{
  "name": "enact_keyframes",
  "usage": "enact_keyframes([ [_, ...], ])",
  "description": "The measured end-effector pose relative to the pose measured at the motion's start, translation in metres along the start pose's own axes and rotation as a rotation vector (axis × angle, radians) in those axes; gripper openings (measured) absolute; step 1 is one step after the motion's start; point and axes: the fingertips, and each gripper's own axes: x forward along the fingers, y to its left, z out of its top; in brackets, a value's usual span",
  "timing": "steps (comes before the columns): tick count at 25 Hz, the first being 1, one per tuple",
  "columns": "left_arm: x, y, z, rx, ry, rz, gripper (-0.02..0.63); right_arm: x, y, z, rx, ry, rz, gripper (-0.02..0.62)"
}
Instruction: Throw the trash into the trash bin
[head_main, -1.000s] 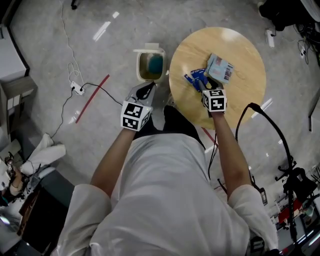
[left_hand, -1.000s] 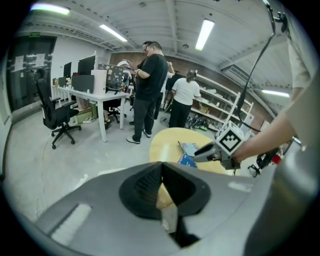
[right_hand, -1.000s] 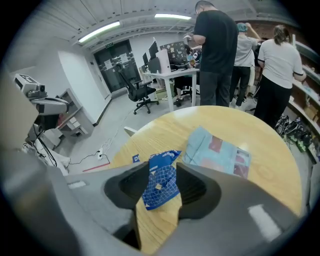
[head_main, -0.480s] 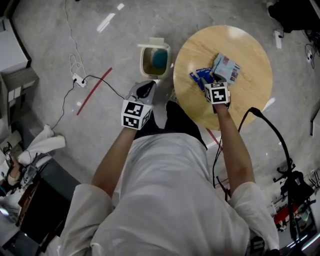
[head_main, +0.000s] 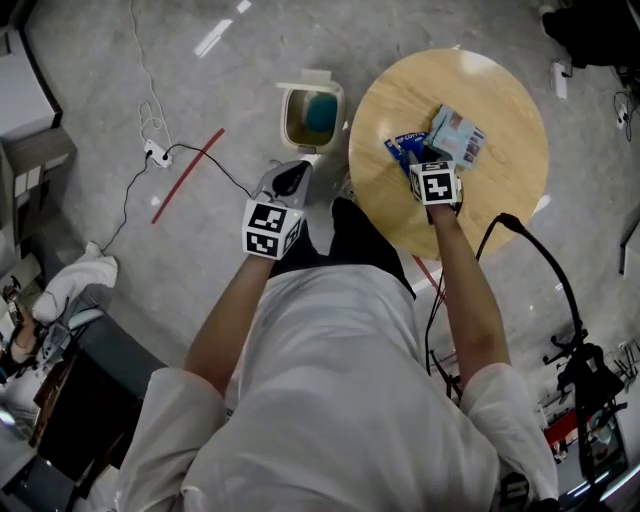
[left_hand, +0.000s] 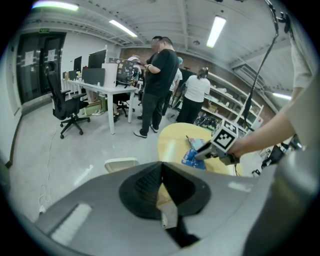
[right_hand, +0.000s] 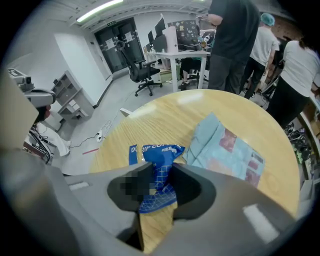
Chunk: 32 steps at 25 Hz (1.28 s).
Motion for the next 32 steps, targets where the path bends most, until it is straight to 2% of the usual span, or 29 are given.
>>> enact_keyframes([
  [6,-0.002,-0.001,0.000,-0.003,-0.007,0.001,0.005,-0.005,0.000,0.002,-0.017,-0.013,-0.010,0.097],
  [19,-0.015,0.005,-0.002,-0.008,-0.028,0.007,0.005,-0.021,-0.001,-0.001,0.016,-0.044,-0.035,0.048],
  [32,-0.032,0.016,0.002,-0.004,-0.067,0.007,0.005,-0.044,0.008,0.007,0.027,-0.077,-0.070,0.038],
])
